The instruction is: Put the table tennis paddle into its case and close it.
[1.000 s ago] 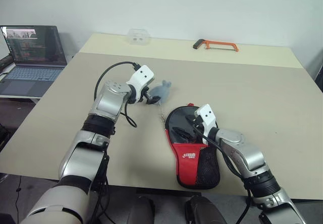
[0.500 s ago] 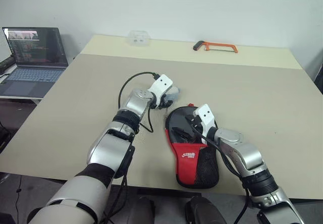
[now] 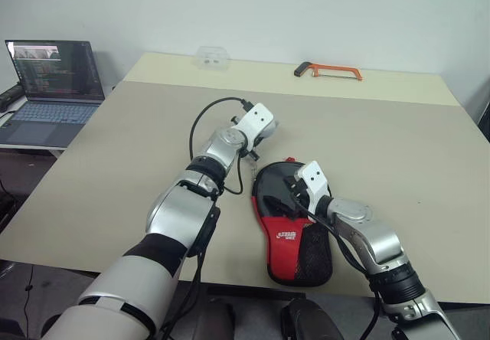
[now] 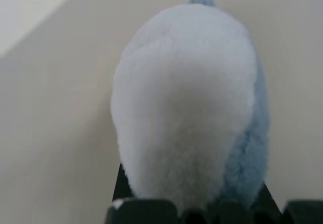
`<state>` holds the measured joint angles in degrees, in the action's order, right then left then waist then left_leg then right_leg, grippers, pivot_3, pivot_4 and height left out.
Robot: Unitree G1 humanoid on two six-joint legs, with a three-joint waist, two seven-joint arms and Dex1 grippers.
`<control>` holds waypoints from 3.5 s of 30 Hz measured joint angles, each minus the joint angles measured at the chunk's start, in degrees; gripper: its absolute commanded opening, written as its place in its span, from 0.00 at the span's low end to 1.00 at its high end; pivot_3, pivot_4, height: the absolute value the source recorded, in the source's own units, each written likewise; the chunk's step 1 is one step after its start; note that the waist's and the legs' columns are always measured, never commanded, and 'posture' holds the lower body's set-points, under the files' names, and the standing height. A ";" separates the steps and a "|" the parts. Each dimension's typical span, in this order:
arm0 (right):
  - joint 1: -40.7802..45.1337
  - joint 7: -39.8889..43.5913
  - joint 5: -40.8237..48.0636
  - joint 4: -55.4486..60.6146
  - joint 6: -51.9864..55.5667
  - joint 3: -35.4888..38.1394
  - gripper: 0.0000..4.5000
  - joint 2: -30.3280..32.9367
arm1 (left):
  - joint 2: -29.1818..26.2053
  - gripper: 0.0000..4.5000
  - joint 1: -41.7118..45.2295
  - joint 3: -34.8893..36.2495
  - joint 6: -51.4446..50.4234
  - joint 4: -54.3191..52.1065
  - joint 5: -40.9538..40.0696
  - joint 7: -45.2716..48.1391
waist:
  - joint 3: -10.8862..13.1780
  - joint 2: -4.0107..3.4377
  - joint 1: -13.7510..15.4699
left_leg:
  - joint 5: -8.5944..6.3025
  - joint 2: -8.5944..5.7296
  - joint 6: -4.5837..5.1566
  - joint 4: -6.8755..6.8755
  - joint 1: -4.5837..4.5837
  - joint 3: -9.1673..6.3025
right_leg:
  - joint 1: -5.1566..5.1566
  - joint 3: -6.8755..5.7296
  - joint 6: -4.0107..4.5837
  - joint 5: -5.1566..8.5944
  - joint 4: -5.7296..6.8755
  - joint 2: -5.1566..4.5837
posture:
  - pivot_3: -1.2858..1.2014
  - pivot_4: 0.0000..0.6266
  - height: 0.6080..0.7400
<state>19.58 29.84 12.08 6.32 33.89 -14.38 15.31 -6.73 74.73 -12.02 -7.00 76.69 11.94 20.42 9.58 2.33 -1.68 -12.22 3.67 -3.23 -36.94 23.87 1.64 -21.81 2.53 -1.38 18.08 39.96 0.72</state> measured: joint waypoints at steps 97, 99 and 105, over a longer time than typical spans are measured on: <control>28.81 26.31 6.21 -7.81 0.77 11.24 1.00 30.22 | -4.48 1.00 -42.06 -3.79 -17.09 -63.25 -18.58 32.40 | 0.16 -0.32 -0.79 | -0.01 -0.01 0.02 0.03 -0.09 -0.13 | 0.04 0.16 0.10 0.04 -0.03 0.01 | 0.52 0.24 1.00; 33.04 26.92 -2.39 -16.97 -9.58 4.06 1.00 29.64 | -3.20 1.00 -41.59 -4.00 -15.73 -61.94 -17.58 30.08 | 0.14 -0.35 -0.49 | -0.02 -0.02 0.03 0.05 -0.08 -0.05 | 0.03 0.15 0.10 0.05 -0.09 -0.01 | 0.52 0.24 1.00; 41.46 26.73 -21.68 -43.83 -36.42 -10.86 1.00 24.15 | -1.33 1.00 -41.76 -4.55 -13.54 -61.27 -16.41 26.50 | 0.19 -0.43 -0.10 | -0.01 -0.04 0.01 0.06 0.03 0.15 | -0.15 0.23 0.10 0.04 -0.05 -0.08 | 0.52 0.24 1.00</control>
<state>61.04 56.57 -9.60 -37.51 -2.52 -25.24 39.46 -8.07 32.97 -16.57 -20.54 15.42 -4.47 46.92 9.77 1.89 -1.78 -12.23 3.64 -3.22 -36.89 23.91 1.79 -21.97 2.77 -1.28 18.12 39.91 0.65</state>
